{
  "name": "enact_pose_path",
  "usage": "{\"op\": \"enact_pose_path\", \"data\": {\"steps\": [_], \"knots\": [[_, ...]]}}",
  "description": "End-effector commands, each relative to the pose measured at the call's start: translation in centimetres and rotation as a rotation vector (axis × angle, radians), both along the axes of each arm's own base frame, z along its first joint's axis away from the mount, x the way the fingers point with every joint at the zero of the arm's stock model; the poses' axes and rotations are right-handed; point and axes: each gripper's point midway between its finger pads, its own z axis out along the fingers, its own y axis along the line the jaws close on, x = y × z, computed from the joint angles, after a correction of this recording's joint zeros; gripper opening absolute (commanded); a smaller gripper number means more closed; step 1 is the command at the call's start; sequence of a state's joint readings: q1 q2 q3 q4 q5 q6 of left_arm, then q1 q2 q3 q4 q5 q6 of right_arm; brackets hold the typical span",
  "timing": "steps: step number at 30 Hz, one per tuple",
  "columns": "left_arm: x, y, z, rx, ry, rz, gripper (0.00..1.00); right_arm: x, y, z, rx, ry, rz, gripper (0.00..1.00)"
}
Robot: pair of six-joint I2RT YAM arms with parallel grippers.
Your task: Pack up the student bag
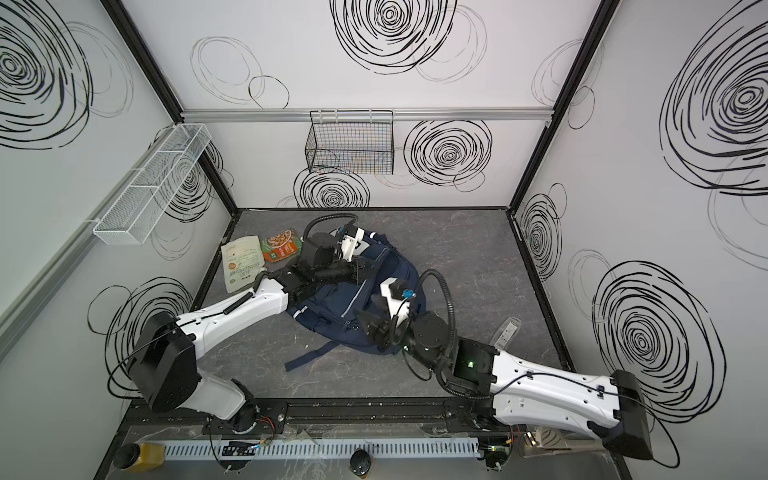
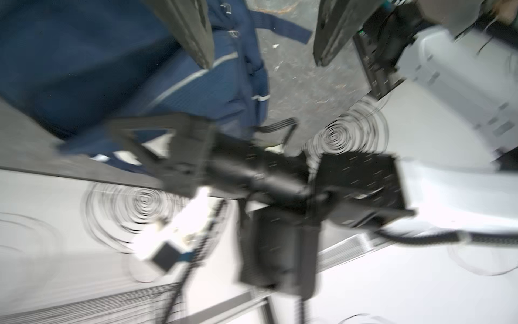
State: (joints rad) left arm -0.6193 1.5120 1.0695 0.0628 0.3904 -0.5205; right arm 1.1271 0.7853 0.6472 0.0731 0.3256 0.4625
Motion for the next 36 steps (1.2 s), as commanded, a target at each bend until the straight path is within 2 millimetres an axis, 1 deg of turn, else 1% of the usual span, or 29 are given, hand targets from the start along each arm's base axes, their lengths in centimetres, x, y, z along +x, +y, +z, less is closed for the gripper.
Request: {"op": "enact_pose_path", "data": {"steps": [1,2,3,4,6,7,9,10,12,14,16,17,20,22,27,30,33,36], "knots": [[-0.6,-0.3,1.8,-0.04,-0.095,-0.074,0.0,4.1,-11.3,-4.3,-0.051,0.168,-0.527,0.75],[-0.8,-0.4,1.6,-0.039,-0.09,-0.085,0.02,4.8,-13.8,-4.9,-0.049,0.196,-0.621,0.81],[-1.1,-0.5,1.4,-0.04,-0.082,-0.097,0.09,5.4,-16.3,-5.6,-0.048,0.232,-0.708,0.86],[-1.4,-0.6,1.0,-0.037,-0.072,-0.11,0.21,6.1,-18.6,-6.5,-0.055,0.277,-0.782,0.88],[-2.1,-0.8,0.8,-0.027,-0.066,-0.14,0.48,6.7,-22.6,-8.6,-0.05,0.381,-0.914,0.9],[-2.4,-0.9,0.7,-0.02,-0.063,-0.145,0.55,6.8,-24.6,-10.1,-0.046,0.445,-0.981,0.91],[-2.7,-0.9,0.5,0.02,-0.095,-0.149,0.62,6.3,-28.0,-12.8,-0.038,0.568,-1.098,0.92],[-2.8,-0.8,0.4,0.041,-0.105,-0.145,0.63,5.6,-29.6,-14.2,-0.035,0.626,-1.165,0.92],[-3.0,-0.7,0.3,0.084,-0.126,-0.14,0.65,4.2,-31.8,-16.6,-0.022,0.727,-1.26,0.92],[-3.1,-0.6,0.5,0.107,-0.147,-0.13,0.66,3.3,-32.5,-18.1,-0.021,0.782,-1.289,0.92],[-3.4,-0.6,1.1,0.1,-0.161,-0.133,0.66,2.3,-33.1,-19.1,-0.037,0.795,-1.341,0.93],[-3.4,-0.7,1.4,0.091,-0.166,-0.135,0.66,2.1,-33.3,-19.4,-0.041,0.79,-1.35,0.93],[-3.7,-0.6,2.3,0.064,-0.175,-0.139,0.67,1.4,-33.6,-21.2,-0.048,0.802,-1.362,0.94],[-4.0,-0.6,2.5,0.062,-0.185,-0.151,0.7,0.7,-33.9,-22.3,-0.044,0.824,-1.389,0.93],[-4.7,-1.0,3.2,0.074,-0.235,-0.173,0.74,0.4,-34.7,-22.4,-0.005,0.814,-1.456,0.94],[-4.1,-1.1,3.8,0.021,-0.217,-0.162,0.74,0.3,-35.4,-22.5,-0.015,0.805,-1.491,0.95],[-3.1,-0.7,3.7,-0.02,-0.173,-0.143,0.74,0.0,-36.0,-23.5,-0.005,0.837,-1.501,0.96],[-2.3,-0.1,3.2,-0.023,-0.153,-0.12,0.74,0.3,-36.3,-24.5,0.037,0.851,-1.483,0.87]]}}
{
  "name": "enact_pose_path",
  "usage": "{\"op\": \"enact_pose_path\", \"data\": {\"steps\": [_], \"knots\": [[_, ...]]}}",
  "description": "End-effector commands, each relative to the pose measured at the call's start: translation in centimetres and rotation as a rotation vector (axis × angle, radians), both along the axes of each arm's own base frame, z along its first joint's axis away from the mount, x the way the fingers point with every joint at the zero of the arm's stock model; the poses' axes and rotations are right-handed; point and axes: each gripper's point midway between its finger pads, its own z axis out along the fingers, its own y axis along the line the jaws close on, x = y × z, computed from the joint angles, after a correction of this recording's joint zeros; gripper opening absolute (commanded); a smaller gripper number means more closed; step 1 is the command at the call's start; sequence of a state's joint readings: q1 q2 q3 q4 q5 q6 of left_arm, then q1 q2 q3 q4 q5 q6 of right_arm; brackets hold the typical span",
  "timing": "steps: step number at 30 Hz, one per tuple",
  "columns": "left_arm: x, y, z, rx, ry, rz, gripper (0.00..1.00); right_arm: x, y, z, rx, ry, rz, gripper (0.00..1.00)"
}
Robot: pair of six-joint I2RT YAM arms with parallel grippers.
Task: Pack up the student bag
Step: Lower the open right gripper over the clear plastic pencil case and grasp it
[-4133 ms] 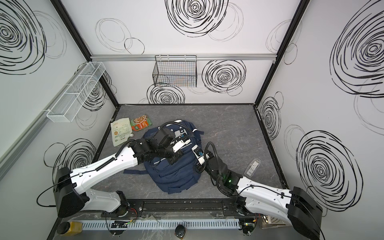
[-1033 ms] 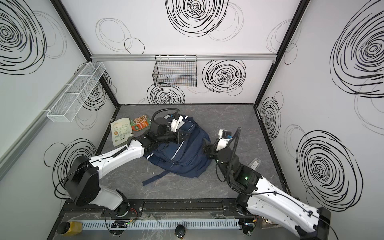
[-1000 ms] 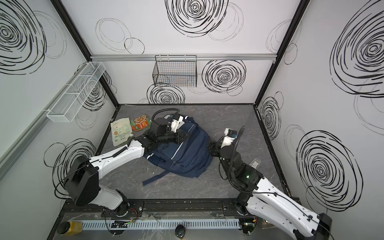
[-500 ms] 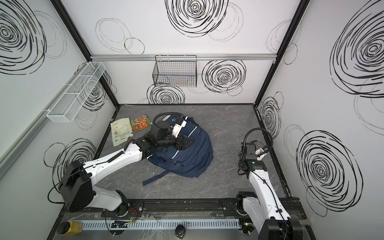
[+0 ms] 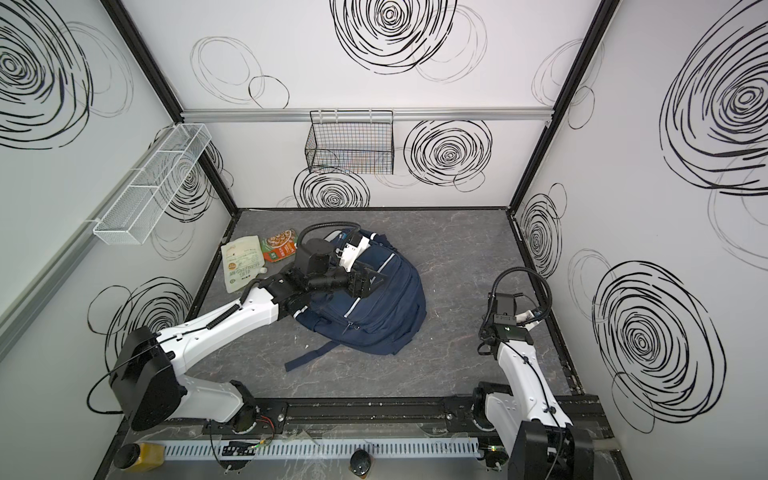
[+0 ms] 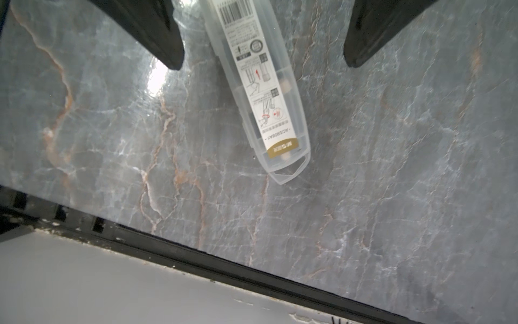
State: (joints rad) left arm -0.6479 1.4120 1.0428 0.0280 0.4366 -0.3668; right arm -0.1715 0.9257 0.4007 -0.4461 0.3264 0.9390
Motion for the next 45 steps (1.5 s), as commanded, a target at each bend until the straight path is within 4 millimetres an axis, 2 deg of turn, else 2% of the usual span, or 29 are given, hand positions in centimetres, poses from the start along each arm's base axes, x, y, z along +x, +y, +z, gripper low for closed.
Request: {"op": "enact_pose_path", "data": {"steps": [1,7,10,13,17,20,28,37,41,45], "knots": [[0.9,0.2,0.7,-0.053,-0.002,0.009,0.74,0.1,-0.5,-0.9,0.013,-0.03,-0.015,0.84],[1.4,0.9,0.8,-0.068,0.0,0.023,0.74,0.5,-0.9,-1.7,0.007,-0.043,-0.014,0.81],[1.5,0.9,0.7,-0.071,0.005,0.022,0.74,1.2,-0.1,-2.5,0.06,-0.041,0.021,0.76],[1.5,0.9,0.8,-0.078,0.011,0.019,0.73,1.7,0.5,-2.9,0.099,-0.039,0.034,0.74],[1.7,1.2,0.8,-0.071,0.006,0.031,0.74,1.4,0.1,-3.8,0.09,-0.005,0.012,0.73],[1.8,1.5,0.7,-0.066,0.003,0.048,0.73,1.6,0.0,-4.1,0.094,0.026,0.007,0.64],[2.6,2.8,0.9,-0.065,0.01,0.103,0.73,1.0,0.3,-6.2,0.148,0.111,-0.039,0.62],[1.7,2.6,2.4,-0.102,-0.009,0.076,0.73,1.1,-0.5,-4.9,0.091,0.07,-0.052,0.37],[1.8,3.1,2.6,-0.086,-0.021,0.098,0.73,2.1,-0.1,-3.9,0.091,0.03,-0.015,0.34],[1.5,2.9,2.7,-0.092,-0.019,0.081,0.73,3.2,0.4,-1.9,0.054,-0.036,0.029,0.32]]}}
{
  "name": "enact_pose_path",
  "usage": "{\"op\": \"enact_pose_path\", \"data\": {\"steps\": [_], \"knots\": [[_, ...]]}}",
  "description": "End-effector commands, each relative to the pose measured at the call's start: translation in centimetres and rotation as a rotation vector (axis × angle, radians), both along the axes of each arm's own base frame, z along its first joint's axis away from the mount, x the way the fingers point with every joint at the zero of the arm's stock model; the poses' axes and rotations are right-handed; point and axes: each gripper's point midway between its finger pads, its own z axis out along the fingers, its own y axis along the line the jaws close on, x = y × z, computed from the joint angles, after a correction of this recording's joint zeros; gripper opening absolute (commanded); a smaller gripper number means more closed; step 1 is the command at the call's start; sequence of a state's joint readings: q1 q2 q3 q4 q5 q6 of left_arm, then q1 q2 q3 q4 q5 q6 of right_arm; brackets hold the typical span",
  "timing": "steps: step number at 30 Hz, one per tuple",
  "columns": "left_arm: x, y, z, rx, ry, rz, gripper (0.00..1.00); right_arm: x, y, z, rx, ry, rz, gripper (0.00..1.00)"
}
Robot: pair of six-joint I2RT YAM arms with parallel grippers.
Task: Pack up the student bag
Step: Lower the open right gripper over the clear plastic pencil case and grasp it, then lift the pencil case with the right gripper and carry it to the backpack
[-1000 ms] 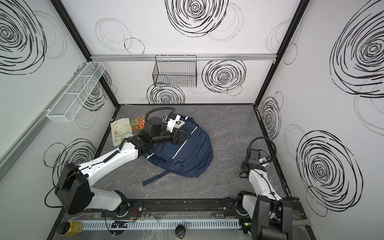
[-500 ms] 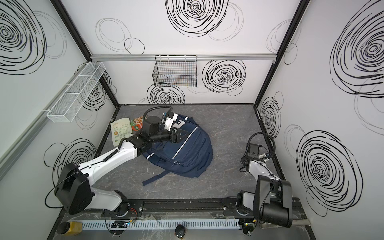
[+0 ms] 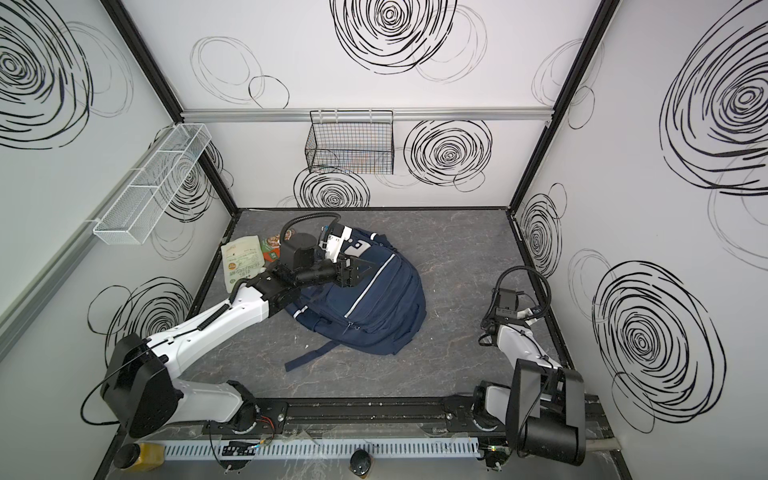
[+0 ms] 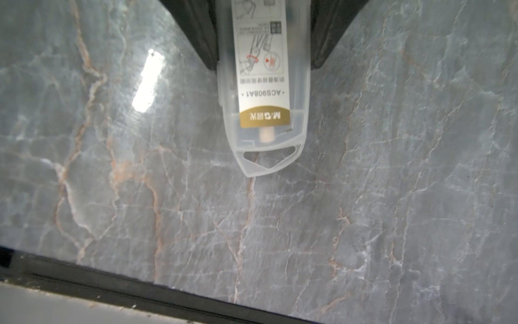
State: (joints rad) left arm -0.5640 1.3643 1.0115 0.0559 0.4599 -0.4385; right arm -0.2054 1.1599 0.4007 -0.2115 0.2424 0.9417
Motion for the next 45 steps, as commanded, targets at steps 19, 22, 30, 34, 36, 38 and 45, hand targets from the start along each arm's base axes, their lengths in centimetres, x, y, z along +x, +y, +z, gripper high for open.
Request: {"op": "enact_pose_path", "data": {"steps": [19,22,30,34,36,38,45], "knots": [[-2.4,-2.6,-2.3,0.185,-0.137,-0.083,0.74,8.1,12.8,15.1,0.08,-0.614,0.521,0.24],[-1.9,-2.3,-3.0,0.281,-0.166,-0.032,0.75,8.8,15.2,16.9,0.142,-0.675,0.616,0.23],[-1.1,-1.4,-4.1,0.401,-0.193,0.014,0.75,9.2,23.5,21.5,0.265,-0.828,0.917,0.23],[-1.7,-2.0,-4.7,0.407,-0.184,-0.016,0.75,8.2,26.8,23.5,0.291,-0.911,1.023,0.24],[-1.5,-1.9,-5.7,0.455,-0.185,-0.004,0.75,7.8,27.6,24.1,0.28,-0.929,1.038,0.24],[-1.0,-1.6,-6.8,0.499,-0.181,0.01,0.74,7.7,27.8,24.1,0.267,-0.929,1.027,0.25],[-0.4,-1.8,-8.6,0.551,-0.166,0.033,0.72,7.7,27.7,23.6,0.256,-0.903,1.012,0.23]]}}
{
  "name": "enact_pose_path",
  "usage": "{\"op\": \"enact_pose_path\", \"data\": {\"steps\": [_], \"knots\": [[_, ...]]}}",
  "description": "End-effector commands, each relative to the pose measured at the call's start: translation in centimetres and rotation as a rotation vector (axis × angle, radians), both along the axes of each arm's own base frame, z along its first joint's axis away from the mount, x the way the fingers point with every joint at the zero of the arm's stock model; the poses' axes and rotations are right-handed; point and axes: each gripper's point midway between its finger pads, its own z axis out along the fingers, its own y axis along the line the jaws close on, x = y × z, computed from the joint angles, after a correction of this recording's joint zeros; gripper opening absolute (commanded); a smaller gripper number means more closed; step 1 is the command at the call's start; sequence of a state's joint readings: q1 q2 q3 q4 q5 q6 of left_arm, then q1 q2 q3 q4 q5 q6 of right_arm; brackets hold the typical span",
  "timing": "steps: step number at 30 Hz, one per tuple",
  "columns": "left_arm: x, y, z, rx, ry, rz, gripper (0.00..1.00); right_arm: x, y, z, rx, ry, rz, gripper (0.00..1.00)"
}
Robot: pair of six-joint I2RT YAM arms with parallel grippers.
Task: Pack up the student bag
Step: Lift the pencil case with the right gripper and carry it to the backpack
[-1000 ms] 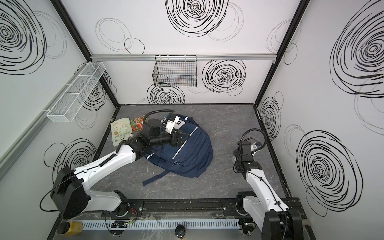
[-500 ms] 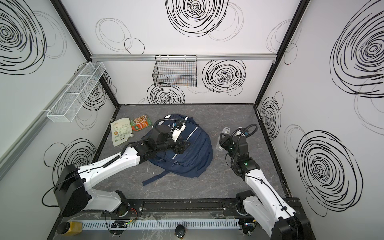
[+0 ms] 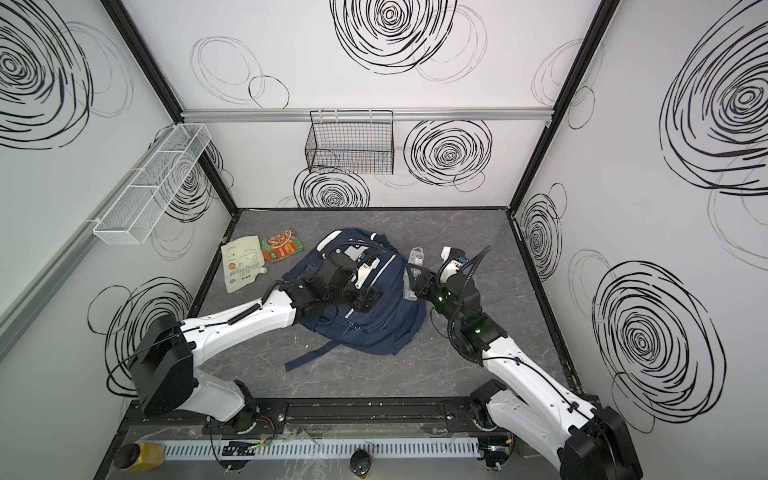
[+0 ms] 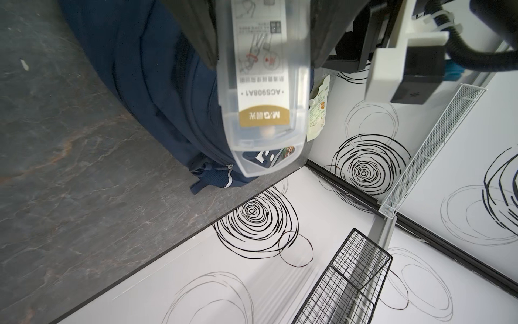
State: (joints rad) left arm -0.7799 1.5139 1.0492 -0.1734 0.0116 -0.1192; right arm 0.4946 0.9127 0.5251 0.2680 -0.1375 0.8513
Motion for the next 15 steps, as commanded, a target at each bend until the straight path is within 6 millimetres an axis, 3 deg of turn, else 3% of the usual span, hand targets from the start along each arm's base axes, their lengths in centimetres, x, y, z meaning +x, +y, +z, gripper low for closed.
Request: {"op": "enact_pose_path", "data": {"steps": [1,8,15], "knots": [[0.9,-0.5,1.3,-0.008,-0.061,0.014,0.72,0.4,-0.2,2.7,0.012,-0.07,-0.025,0.23],[-0.6,-1.9,2.5,-0.047,-0.132,-0.026,0.78,0.2,-1.1,3.6,-0.026,-0.102,-0.059,0.23],[-0.2,-1.4,-0.1,0.122,-0.144,0.001,0.78,0.2,-0.9,3.4,-0.027,-0.097,-0.052,0.22]]}}
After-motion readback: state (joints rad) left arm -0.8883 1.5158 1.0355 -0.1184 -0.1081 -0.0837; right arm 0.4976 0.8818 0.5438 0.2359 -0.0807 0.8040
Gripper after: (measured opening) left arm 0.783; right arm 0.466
